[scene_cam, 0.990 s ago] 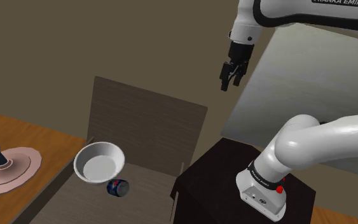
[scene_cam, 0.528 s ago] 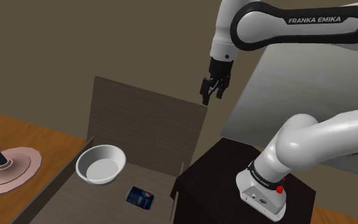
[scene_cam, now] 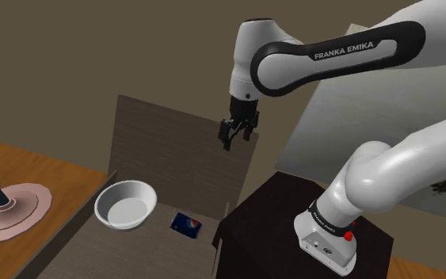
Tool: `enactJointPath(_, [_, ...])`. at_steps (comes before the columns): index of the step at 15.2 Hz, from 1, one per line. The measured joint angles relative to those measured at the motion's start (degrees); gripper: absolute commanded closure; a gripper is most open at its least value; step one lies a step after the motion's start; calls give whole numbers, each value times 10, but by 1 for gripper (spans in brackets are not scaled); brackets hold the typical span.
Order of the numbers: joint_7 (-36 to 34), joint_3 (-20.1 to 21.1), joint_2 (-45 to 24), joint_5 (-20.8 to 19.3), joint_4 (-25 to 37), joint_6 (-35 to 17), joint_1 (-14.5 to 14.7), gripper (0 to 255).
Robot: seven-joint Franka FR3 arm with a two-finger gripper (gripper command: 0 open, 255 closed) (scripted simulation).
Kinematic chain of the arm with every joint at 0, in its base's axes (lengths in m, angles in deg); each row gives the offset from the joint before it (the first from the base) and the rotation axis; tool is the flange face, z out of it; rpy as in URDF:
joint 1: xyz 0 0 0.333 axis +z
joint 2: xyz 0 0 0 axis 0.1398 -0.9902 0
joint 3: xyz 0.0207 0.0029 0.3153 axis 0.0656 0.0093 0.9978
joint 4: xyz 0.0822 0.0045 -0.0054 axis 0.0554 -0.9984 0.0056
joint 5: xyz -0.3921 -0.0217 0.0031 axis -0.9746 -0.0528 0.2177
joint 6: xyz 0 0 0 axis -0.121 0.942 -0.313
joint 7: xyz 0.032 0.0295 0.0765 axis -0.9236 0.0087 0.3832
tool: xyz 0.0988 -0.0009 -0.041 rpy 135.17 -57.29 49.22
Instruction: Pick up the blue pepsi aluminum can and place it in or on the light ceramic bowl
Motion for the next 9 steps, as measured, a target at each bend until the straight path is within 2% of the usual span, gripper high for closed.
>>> enactJointPath(6, [-62, 54, -113, -5, 23, -98, 12, 0])
enactJointPath(9, [-102, 78, -182, -24, 48, -145, 17, 0])
